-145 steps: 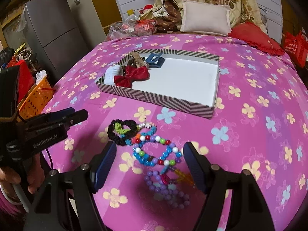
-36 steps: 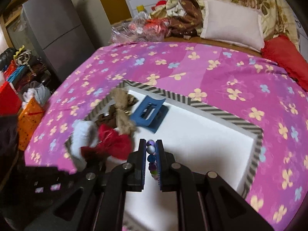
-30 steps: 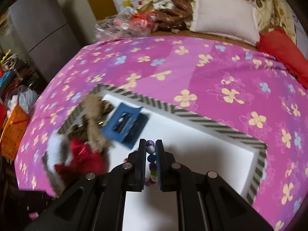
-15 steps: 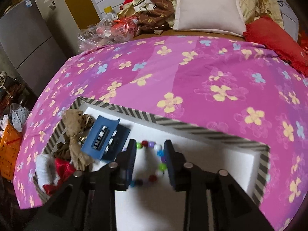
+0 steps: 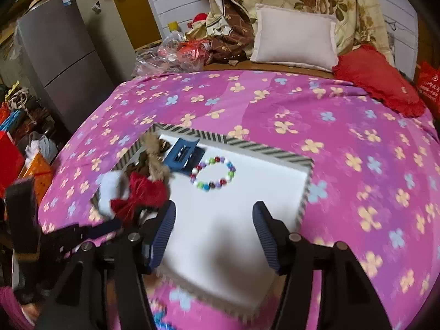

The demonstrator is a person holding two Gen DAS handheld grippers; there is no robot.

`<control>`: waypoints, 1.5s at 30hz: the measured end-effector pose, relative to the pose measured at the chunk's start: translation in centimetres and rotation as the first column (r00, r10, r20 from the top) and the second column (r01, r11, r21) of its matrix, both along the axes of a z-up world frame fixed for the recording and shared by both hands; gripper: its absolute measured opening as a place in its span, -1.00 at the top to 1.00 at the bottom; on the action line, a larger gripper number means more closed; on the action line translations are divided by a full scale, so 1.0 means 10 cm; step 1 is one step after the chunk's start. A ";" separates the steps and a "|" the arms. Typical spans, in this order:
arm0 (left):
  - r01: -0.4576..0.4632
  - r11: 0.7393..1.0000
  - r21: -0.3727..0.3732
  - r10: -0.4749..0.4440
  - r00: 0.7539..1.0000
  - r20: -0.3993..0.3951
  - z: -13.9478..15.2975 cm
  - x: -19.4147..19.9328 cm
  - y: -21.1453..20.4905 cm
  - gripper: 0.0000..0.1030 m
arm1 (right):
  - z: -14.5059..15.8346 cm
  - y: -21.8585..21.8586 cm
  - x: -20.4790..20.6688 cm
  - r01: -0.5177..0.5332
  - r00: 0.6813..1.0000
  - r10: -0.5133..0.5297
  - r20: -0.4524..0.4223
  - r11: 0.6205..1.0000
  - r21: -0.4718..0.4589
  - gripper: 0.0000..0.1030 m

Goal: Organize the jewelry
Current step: 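Open the right tool to release the multicolour bracelet while the left tool releases the black scrunchie, then move both tools back toward the green and blue beaded bracelets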

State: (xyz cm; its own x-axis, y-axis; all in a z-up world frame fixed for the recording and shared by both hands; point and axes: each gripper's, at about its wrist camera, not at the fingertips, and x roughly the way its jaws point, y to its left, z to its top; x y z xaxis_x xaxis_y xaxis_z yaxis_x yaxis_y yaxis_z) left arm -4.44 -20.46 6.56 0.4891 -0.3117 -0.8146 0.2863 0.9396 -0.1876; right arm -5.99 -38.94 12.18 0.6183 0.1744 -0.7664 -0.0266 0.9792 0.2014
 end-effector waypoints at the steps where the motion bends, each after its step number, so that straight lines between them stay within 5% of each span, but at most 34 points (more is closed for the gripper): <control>1: 0.003 1.000 0.005 -0.003 1.000 0.008 0.03 -0.06 0.01 0.24 | 0.02 0.01 -0.07 0.001 1.000 -0.001 0.001 1.000 -0.001 -0.24; 21: 0.020 0.998 0.058 -0.026 0.994 0.104 0.25 -0.92 0.21 0.24 | 0.03 0.44 -1.31 0.020 0.998 -0.020 0.056 1.000 0.007 -0.28; 45: 0.007 0.999 0.047 -0.010 0.999 0.050 0.13 -1.08 0.42 0.24 | -0.18 0.49 -1.62 0.013 1.000 -0.013 0.012 1.000 -0.022 -0.28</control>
State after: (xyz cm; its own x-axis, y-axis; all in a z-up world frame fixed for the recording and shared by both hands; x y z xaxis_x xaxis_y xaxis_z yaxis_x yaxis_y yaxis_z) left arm -15.27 -16.27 7.83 0.5276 -0.2784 -0.8026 0.3023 0.9445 -0.1289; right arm -22.22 -34.06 10.34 0.6295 0.1495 -0.7625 -0.0161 0.9836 0.1796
